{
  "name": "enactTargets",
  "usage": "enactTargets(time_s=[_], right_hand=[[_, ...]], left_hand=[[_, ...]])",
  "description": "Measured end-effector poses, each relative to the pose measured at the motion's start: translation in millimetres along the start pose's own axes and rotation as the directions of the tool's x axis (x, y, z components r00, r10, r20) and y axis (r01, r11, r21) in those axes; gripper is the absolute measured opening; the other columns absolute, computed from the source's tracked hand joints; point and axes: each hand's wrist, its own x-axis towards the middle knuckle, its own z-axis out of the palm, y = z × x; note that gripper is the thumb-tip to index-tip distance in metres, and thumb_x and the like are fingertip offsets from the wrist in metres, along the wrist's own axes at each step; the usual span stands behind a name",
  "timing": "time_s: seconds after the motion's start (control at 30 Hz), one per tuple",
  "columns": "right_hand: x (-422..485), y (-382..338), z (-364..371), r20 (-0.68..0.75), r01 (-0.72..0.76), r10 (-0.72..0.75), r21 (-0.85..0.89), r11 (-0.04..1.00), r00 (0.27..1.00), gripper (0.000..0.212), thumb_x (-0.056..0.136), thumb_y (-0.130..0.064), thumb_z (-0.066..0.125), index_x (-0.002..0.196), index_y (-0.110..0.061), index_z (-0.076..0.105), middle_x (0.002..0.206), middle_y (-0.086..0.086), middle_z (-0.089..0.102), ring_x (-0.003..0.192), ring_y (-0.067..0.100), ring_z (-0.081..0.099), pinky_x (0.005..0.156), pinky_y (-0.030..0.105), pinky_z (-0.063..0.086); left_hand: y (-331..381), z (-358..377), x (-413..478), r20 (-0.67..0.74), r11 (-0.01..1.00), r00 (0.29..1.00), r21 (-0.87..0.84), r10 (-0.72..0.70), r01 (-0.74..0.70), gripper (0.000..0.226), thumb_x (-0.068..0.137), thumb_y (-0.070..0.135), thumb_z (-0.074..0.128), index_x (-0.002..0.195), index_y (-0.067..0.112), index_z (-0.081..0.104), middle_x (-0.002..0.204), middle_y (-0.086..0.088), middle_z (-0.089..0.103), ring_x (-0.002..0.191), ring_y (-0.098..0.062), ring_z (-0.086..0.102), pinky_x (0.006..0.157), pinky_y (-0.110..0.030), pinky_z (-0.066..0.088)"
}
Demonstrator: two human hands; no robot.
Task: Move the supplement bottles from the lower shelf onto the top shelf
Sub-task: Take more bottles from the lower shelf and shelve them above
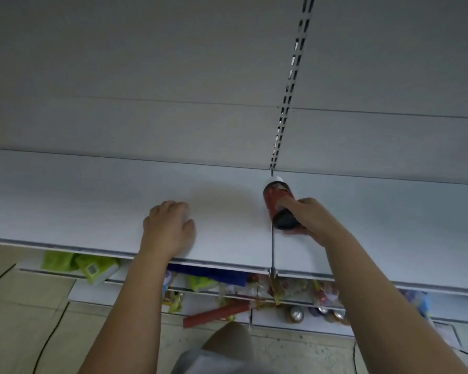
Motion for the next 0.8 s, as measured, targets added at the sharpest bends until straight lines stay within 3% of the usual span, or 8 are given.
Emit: enactTargets(time_s=[0.07, 0.13, 0.23, 0.3, 0.4, 0.5, 0.67, 0.8], right_hand=[[-30.8, 4.1, 6.0, 0.152, -0.027, -0.033, 0.377, 0.926, 0.988, 0.028, 0.092, -0.020, 0.060, 0.106, 0.004, 0.059, 0.103, 0.022, 0.067, 0.091, 0.029, 0.069, 0.083, 0.045, 0.058], [-60.9, 1.8, 14.9, 0.267, -0.048, -0.101, 0.498, 0.866, 0.958, 0.022, 0.091, -0.014, 0.057, 0.106, 0.002, 0.056, 0.101, 0.022, 0.067, 0.089, 0.030, 0.070, 0.083, 0.047, 0.057], [-108.3, -8.9, 33.2, 0.390, -0.071, -0.196, 0.574, 0.816, 0.900, 0.045, 0.074, -0.009, 0.059, 0.118, 0.000, 0.053, 0.105, 0.021, 0.067, 0.098, 0.036, 0.067, 0.084, 0.049, 0.056], [-140.5, -16.4, 46.4, 0.435, -0.048, -0.270, 0.593, 0.804, 0.859, 0.052, 0.069, -0.006, 0.054, 0.121, -0.006, 0.052, 0.107, 0.020, 0.065, 0.104, 0.038, 0.062, 0.087, 0.052, 0.055], [-184.7, -31.9, 67.2, 0.452, -0.021, -0.322, 0.605, 0.796, 0.832, 0.051, 0.072, -0.015, 0.069, 0.119, -0.009, 0.052, 0.110, 0.018, 0.064, 0.110, 0.039, 0.060, 0.090, 0.050, 0.054], [-218.3, -52.3, 90.9, 0.423, 0.108, -0.388, 0.551, 0.828, 0.819, 0.049, 0.076, -0.028, 0.071, 0.120, -0.015, 0.053, 0.103, 0.009, 0.071, 0.104, 0.030, 0.066, 0.090, 0.045, 0.055], [-264.9, -87.9, 135.6, 0.474, 0.343, -0.533, 0.432, 0.834, 0.700, 0.038, 0.083, -0.027, 0.064, 0.119, -0.027, 0.054, 0.105, -0.001, 0.070, 0.096, 0.015, 0.069, 0.081, 0.032, 0.055], [-301.5, -128.6, 180.7, 0.507, 0.448, -0.635, 0.452, 0.771, 0.582, 0.049, 0.076, -0.027, 0.062, 0.123, -0.024, 0.052, 0.107, 0.002, 0.068, 0.094, 0.013, 0.069, 0.079, 0.030, 0.054]], left_hand=[[9.9, -11.6, -14.5, -0.023, 1.000, 1.000, -0.028, 0.007, -0.008, 0.044, 0.099, 0.035, 0.051, 0.140, 0.019, 0.050, 0.147, -0.010, 0.046, 0.132, -0.036, 0.039, 0.104, -0.042, 0.036], [21.8, -27.5, -37.3, -0.058, 0.996, 0.998, -0.082, 0.034, -0.039, 0.049, 0.099, 0.036, 0.052, 0.144, 0.020, 0.048, 0.148, -0.009, 0.046, 0.134, -0.035, 0.039, 0.107, -0.042, 0.035], [34.1, -56.1, -83.1, -0.138, 0.984, 0.987, -0.147, 0.079, -0.099, 0.044, 0.099, 0.034, 0.053, 0.140, 0.020, 0.054, 0.143, -0.007, 0.053, 0.131, -0.031, 0.045, 0.106, -0.041, 0.037], [39.1, -79.2, -117.6, -0.224, 0.950, 0.974, -0.298, 0.024, -0.092, 0.037, 0.099, 0.033, 0.054, 0.134, 0.021, 0.059, 0.137, -0.002, 0.058, 0.128, -0.024, 0.049, 0.105, -0.037, 0.039], [46.5, -114.5, -168.2, -0.244, 0.763, 0.959, -0.645, -0.147, -0.047, 0.026, 0.100, 0.028, 0.054, 0.123, 0.021, 0.065, 0.120, 0.007, 0.064, 0.112, -0.010, 0.057, 0.091, -0.022, 0.042], [44.8, -144.9, -208.2, -0.249, 0.602, 0.936, -0.797, -0.250, -0.051, 0.022, 0.100, 0.025, 0.053, 0.115, 0.019, 0.068, 0.110, 0.007, 0.067, 0.106, -0.009, 0.060, 0.085, -0.018, 0.042], [13.1, -196.6, -255.7, -0.326, 0.670, 0.904, -0.739, -0.276, -0.062, 0.024, 0.101, 0.024, 0.053, 0.120, 0.020, 0.067, 0.115, 0.006, 0.067, 0.110, -0.009, 0.060, 0.094, -0.027, 0.045], [-32.3, -243.9, -282.7, -0.354, 0.843, 0.919, -0.535, -0.172, -0.048, 0.026, 0.098, 0.025, 0.058, 0.123, 0.023, 0.065, 0.115, 0.007, 0.069, 0.108, -0.010, 0.062, 0.100, -0.034, 0.049]])
